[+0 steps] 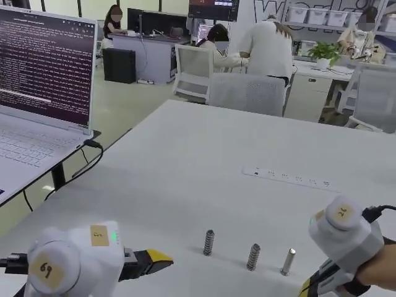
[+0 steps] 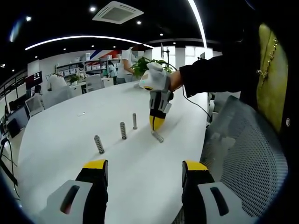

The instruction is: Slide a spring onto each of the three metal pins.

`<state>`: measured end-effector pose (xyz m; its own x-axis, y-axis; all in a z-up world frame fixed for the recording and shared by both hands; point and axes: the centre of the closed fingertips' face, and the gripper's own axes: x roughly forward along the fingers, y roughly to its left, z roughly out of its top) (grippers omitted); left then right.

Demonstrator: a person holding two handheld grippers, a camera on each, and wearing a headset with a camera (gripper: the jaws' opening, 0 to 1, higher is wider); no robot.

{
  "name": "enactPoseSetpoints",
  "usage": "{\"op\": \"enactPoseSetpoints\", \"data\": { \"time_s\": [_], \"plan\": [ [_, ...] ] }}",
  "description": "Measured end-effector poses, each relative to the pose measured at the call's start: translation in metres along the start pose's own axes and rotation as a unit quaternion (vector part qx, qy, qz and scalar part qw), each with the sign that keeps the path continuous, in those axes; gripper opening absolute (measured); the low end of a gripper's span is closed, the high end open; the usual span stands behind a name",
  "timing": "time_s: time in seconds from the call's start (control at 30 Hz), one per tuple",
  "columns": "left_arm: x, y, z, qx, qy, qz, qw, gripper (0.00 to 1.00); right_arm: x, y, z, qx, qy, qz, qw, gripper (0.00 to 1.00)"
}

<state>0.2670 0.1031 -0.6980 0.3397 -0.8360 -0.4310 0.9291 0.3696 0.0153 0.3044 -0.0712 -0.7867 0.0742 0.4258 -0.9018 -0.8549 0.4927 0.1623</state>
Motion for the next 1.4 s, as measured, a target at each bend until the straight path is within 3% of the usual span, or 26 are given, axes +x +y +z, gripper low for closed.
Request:
{"op": "enactPoseSetpoints", "data": {
  "time_s": [0.2, 0.3, 0.4, 0.47, 0.6, 0.73, 0.8, 0.97, 1.07, 1.23, 1.33, 1.4],
  "plan": [
    [0.0, 0.001, 0.001, 0.0, -0.001, 0.0, 1.0, 0.6, 0.0, 0.002, -0.001, 0.004, 0.0, 0.004, 1.0, 0.02],
    [0.0, 0.001, 0.0, 0.0, 0.0, 0.0, 1.0, 0.6, -0.005, 0.007, 0.002, 0.006, -0.006, 0.01, 0.9999, 0.08],
    [0.0, -0.001, 0.0, 0.0, 0.0, -0.001, 1.0, 0.6, -0.008, 0.011, 0.001, -0.05, 0.003, 0.007, 0.9987, 0.11],
    [0.001, 0.0, 0.001, 0.0, -0.001, -0.001, 1.0, 0.59, -0.008, 0.015, 0.003, -0.058, 0.0, 0.009, 0.9983, 0.16],
    [0.0, 0.0, 0.001, -0.001, -0.002, -0.001, 1.0, 0.59, -0.004, 0.018, 0.001, -0.123, 0.017, 0.006, 0.9923, 0.19],
    [-0.001, -0.001, 0.002, -0.003, -0.003, -0.001, 1.0, 0.59, 0.0, 0.024, 0.009, -0.155, 0.004, 0.013, 0.9879, 0.25],
    [-0.001, -0.001, 0.002, -0.003, -0.003, -0.001, 1.0, 0.59, 0.002, 0.022, 0.01, -0.193, 0.012, 0.006, 0.981, 0.24],
    [-0.002, 0.0, 0.002, -0.004, -0.004, 0.001, 1.0, 0.59, 0.006, 0.025, 0.004, -0.2, 0.033, 0.021, 0.9789, 0.25],
    [-0.003, 0.001, 0.002, -0.006, -0.004, 0.003, 1.0, 0.59, 0.01, 0.025, 0.0, -0.22, 0.042, 0.023, 0.9744, 0.23],
    [-0.003, 0.0, 0.002, -0.008, -0.005, 0.002, 0.9999, 0.58, 0.011, 0.022, -0.003, -0.215, 0.048, 0.019, 0.9753, 0.17],
    [-0.002, 0.0, 0.002, -0.009, -0.005, 0.002, 0.9999, 0.58, 0.011, 0.016, -0.007, -0.187, 0.06, 0.01, 0.9806, 0.13],
    [-0.002, 0.0, 0.002, -0.009, -0.006, 0.002, 0.9999, 0.58, 0.011, 0.016, -0.005, -0.167, 0.055, 0.011, 0.9843, 0.11]
  ]
}}
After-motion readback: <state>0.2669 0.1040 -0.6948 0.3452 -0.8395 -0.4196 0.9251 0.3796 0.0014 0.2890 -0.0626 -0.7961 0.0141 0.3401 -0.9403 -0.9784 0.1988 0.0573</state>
